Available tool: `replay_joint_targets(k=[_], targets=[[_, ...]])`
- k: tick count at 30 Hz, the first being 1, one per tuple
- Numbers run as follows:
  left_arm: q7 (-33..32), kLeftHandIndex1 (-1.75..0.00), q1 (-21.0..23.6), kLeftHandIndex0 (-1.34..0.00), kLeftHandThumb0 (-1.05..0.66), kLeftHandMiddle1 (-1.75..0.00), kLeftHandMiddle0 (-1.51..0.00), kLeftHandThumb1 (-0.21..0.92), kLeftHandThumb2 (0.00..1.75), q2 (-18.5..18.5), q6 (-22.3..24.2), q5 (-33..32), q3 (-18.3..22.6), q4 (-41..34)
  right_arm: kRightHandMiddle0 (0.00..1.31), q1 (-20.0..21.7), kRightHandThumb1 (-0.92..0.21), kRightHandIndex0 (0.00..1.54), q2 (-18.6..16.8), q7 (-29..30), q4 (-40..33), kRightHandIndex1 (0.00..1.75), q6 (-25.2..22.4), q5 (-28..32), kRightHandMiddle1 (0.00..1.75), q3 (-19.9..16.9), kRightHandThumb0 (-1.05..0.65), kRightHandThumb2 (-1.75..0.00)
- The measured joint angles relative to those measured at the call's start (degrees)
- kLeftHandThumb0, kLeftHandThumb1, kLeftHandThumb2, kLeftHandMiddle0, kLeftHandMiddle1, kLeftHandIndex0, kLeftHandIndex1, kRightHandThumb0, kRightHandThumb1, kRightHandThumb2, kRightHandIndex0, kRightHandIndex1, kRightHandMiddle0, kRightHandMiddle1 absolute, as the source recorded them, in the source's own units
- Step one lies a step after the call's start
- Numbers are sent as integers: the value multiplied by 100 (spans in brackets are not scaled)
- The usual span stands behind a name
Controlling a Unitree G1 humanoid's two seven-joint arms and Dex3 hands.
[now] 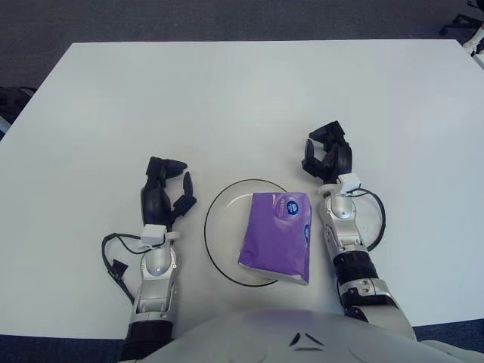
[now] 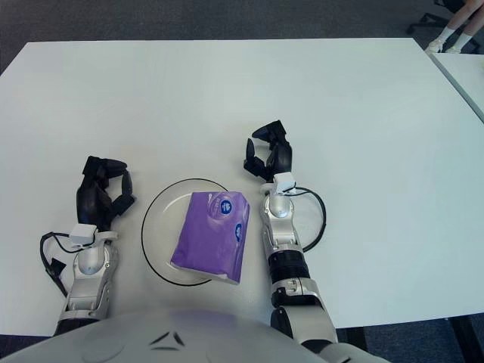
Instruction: Put the tissue paper into the plate.
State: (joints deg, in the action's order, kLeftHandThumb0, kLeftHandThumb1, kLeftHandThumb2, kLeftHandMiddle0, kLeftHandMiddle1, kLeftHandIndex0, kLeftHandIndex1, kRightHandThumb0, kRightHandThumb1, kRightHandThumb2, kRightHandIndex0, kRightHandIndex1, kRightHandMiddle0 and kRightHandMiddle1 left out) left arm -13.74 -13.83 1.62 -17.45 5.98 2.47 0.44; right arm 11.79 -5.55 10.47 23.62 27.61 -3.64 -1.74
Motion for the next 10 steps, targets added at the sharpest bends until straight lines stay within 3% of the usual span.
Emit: replay_joint_targets(k=[10], targets=[[1,-175,0,-35,-39,-175,-53,66,90,13,-7,0,-11,-22,37,-90,-63,65,-13,-38,-159,146,-10,6,175,22,-39,-92]])
